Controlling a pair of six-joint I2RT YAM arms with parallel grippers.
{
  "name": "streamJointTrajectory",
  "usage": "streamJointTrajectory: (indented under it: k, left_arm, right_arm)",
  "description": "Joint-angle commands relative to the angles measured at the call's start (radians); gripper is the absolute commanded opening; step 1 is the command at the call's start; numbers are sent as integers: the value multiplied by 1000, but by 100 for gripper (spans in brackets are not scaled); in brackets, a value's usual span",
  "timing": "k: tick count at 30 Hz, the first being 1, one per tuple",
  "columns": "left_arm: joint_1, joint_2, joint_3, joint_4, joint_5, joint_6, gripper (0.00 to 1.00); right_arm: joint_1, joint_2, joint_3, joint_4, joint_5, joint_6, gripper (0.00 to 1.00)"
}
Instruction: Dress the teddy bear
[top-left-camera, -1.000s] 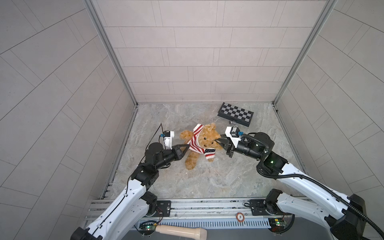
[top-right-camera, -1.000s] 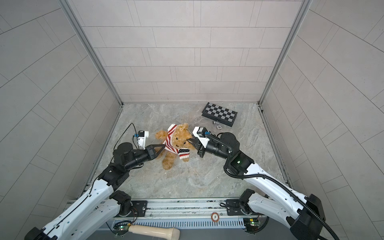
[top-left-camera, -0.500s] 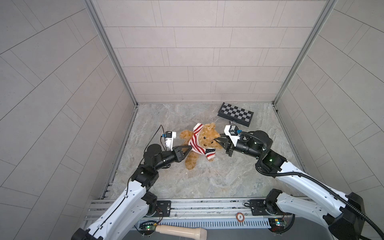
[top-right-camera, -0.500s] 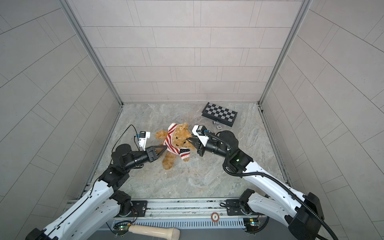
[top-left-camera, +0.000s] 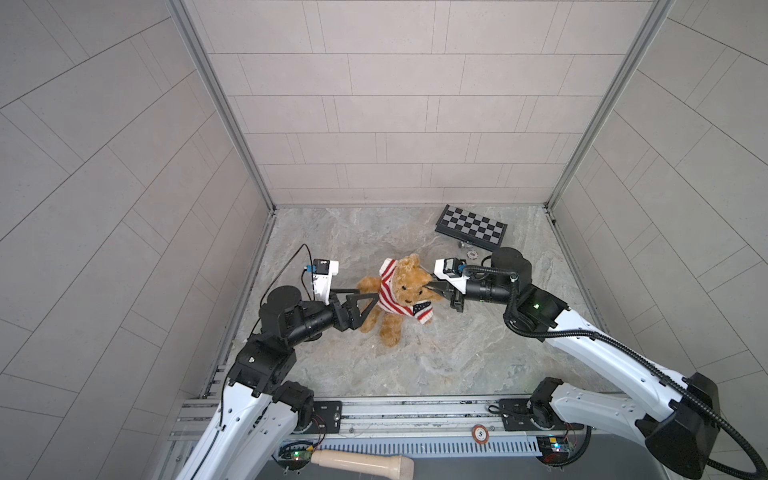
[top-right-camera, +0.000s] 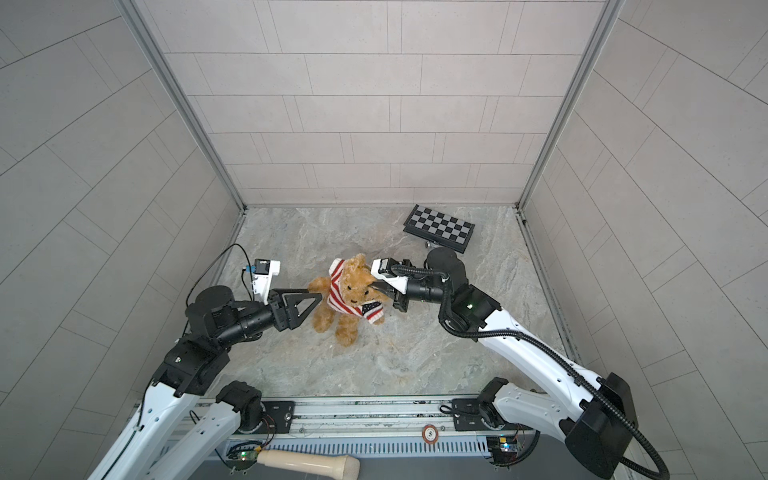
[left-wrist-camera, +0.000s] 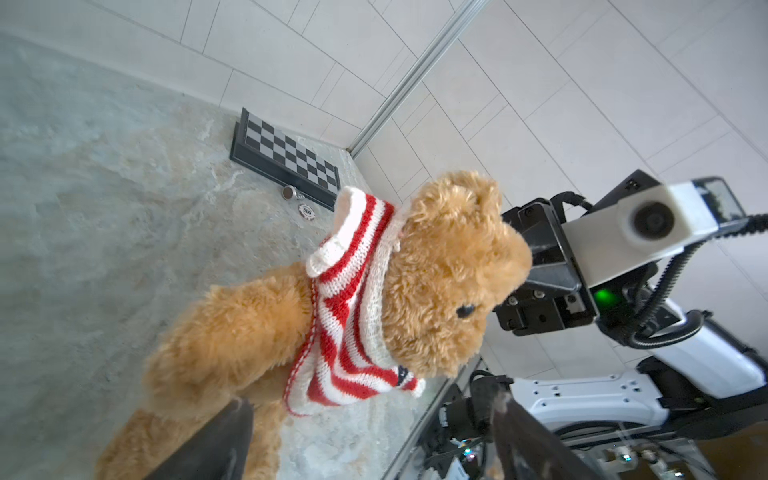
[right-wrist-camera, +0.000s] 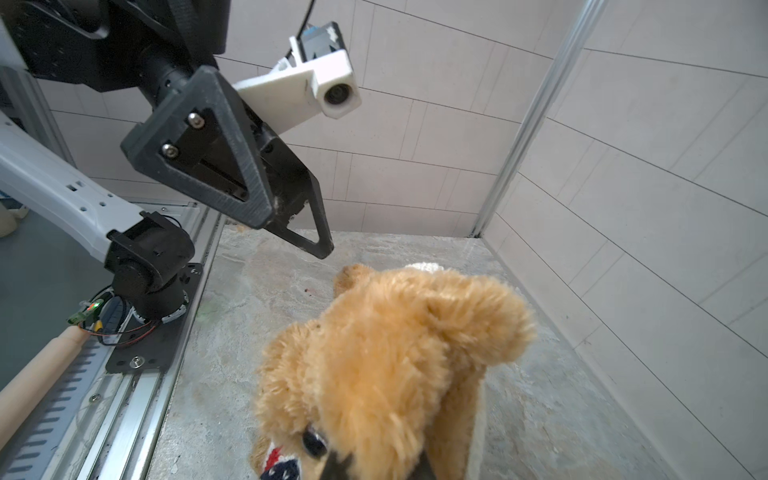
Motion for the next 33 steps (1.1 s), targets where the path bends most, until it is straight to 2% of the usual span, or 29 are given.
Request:
streamJointTrajectory:
  k: [1,3,6,12,23,29,31,33]
  left_arm:
    - [5,32,53,-11,-2,21,98]
    - [5,55,66,27,27,26,100]
    - [5,81,66,85,61,34,100]
    - [-3,131,57,253,205,0,100]
    - [-83,205,65,245,135,89,99]
    - [-105,208,51,266,123,95,89]
    - [-105,202,54,235,120,116,88]
    - [-92,181,89,131,99,183,89]
  right_arm:
    - [-2,6,73,-61,-129,-200,0]
    - [-3,14,82,-70,-175,-247,0]
    - [-4,35,86,-37,-230,-256,0]
    - [-2,76,106,-51,-288,-287,0]
    - [-3,78,93,5,-327,-259,0]
    - [-3,79,83,38,-338,-234,0]
    - [-3,72,76,39,-328,-235,0]
    - [-4,57,66,39,-308,-241,0]
